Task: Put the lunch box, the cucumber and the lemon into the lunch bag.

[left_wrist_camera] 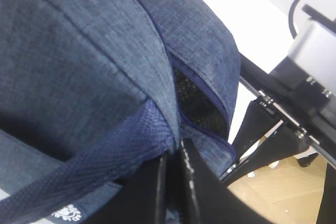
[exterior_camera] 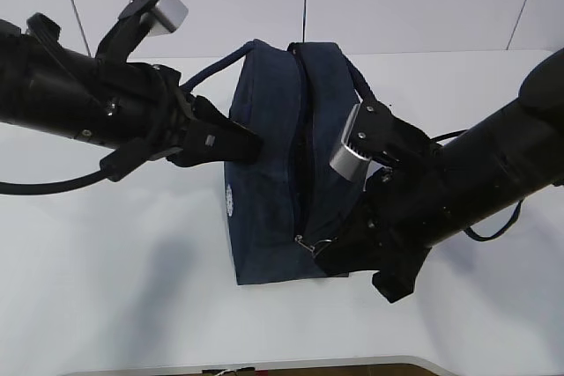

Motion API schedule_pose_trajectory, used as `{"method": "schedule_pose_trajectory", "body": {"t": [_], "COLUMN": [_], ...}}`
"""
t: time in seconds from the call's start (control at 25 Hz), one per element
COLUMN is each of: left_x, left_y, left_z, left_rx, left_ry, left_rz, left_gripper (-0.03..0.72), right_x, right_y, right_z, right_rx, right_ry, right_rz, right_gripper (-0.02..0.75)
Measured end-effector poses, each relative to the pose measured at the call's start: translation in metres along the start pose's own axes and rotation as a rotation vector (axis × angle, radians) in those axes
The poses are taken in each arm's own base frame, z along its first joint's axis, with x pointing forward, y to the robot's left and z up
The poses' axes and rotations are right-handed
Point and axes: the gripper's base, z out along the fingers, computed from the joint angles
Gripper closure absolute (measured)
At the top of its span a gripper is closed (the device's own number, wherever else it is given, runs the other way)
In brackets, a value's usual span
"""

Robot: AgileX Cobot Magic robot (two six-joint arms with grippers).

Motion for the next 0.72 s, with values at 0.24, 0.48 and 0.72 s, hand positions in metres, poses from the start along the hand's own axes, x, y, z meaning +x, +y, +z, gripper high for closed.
{"method": "schedule_pose_trajectory", "body": {"t": [0.24,0.48,0.72], "left_x": [0.0,0.0,0.0], "left_y": [0.0,0.0,0.0], "left_z": [0.0,0.0,0.0], "left_rx": [0.0,0.0,0.0], "left_ry": [0.0,0.0,-0.001], "left_rz": [0.0,0.0,0.001], "left_gripper": [0.698,0.698,0.698], "right_x": [-0.005,-0.016,-0.021], "right_y": [0.001,-0.005,-0.006], "right_z": [-0.006,-0.014,-0.019], "right_rx": [0.014,0.042,0.035], "right_ry": [0.0,0.011,0.038], "right_rz": [-0.037,-0.071,-0.089], "right_gripper": [0.733,0.733,0.733]}}
